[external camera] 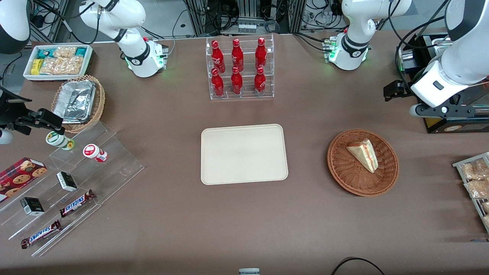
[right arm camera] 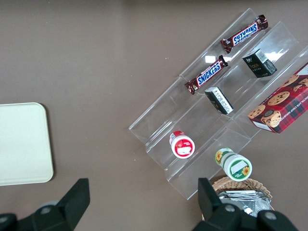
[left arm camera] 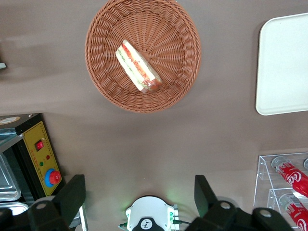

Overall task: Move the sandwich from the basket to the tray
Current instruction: 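Move the left gripper over the sandwich in the wicker basket and lower it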

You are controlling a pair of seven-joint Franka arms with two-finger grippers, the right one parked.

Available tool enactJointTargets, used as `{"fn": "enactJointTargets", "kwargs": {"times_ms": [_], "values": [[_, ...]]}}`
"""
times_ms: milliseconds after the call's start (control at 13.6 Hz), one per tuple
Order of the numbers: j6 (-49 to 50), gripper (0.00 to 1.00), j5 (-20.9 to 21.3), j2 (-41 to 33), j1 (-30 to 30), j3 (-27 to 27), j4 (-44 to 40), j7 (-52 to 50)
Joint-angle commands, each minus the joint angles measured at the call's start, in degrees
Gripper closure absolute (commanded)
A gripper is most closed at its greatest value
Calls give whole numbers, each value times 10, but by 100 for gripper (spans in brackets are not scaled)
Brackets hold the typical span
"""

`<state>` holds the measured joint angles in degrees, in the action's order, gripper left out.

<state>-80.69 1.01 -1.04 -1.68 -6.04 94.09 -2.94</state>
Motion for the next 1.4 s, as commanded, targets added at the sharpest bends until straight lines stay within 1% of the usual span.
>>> {"fn": "enactJointTargets", "kwargs": {"times_ms": [0, 74, 221, 441, 588, 735, 956, 1103, 1176, 1324], "values": [[-1, 0, 13, -2, 3, 5, -4, 13], [-3, 0, 22, 3, 3, 5, -2, 12], [-10, 0, 19, 11, 3, 5, 11, 14], [-64, 0, 19, 12, -1, 4, 62, 32], [-124, 0, 19, 13, -3, 4, 114, 32], [-202, 0, 19, 6, -3, 4, 185, 32], [-279, 0, 19, 12, 3, 5, 234, 30], [-362, 0, 19, 11, 4, 8, 291, 22], [-385, 0, 19, 13, 10, 8, 306, 8], [-402, 0, 19, 24, 10, 8, 311, -58]]}}
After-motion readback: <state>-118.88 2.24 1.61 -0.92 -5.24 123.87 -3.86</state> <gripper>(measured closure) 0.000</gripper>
